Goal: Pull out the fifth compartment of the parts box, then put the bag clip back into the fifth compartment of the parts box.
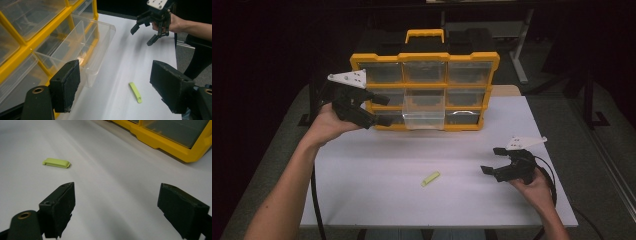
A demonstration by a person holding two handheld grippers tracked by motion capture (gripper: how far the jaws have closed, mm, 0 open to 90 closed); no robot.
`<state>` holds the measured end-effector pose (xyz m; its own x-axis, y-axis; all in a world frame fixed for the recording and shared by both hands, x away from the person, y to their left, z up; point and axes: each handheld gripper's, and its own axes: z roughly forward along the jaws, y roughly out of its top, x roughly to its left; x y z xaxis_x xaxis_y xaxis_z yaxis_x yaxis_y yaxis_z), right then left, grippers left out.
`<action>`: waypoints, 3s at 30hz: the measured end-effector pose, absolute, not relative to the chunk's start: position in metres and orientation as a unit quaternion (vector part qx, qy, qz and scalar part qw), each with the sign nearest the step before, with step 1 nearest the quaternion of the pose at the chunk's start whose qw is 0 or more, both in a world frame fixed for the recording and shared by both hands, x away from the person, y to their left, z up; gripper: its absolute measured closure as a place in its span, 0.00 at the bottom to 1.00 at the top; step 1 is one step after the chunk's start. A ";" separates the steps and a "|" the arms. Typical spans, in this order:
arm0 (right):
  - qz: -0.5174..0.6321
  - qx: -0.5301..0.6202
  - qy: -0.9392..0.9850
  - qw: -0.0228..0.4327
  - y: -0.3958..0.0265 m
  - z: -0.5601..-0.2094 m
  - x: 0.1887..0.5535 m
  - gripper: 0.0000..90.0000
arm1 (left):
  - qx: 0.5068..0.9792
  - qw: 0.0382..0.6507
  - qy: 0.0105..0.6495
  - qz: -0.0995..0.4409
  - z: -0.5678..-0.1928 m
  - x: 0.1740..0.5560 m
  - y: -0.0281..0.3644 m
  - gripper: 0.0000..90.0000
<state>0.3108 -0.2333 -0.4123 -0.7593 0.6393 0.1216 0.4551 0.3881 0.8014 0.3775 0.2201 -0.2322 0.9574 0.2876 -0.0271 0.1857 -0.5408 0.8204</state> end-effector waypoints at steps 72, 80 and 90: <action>0.411 0.369 0.829 0.092 -0.247 -0.427 0.313 0.15 | 0.830 0.474 0.261 0.135 -0.351 0.294 0.285 0.23; 0.403 0.372 0.832 0.085 -0.247 -0.428 0.314 0.15 | 0.827 0.469 0.284 0.123 -0.373 0.293 0.288 0.22; 0.403 0.353 0.840 0.090 -0.237 -0.426 0.311 0.15 | 0.825 0.470 0.291 0.118 -0.383 0.291 0.289 0.22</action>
<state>0.3112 -0.2374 -0.4262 -0.7350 0.6648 0.1339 0.5202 0.4261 0.7402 0.2912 0.2888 -0.3827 0.8030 0.5909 -0.0777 0.3683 -0.3893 0.8443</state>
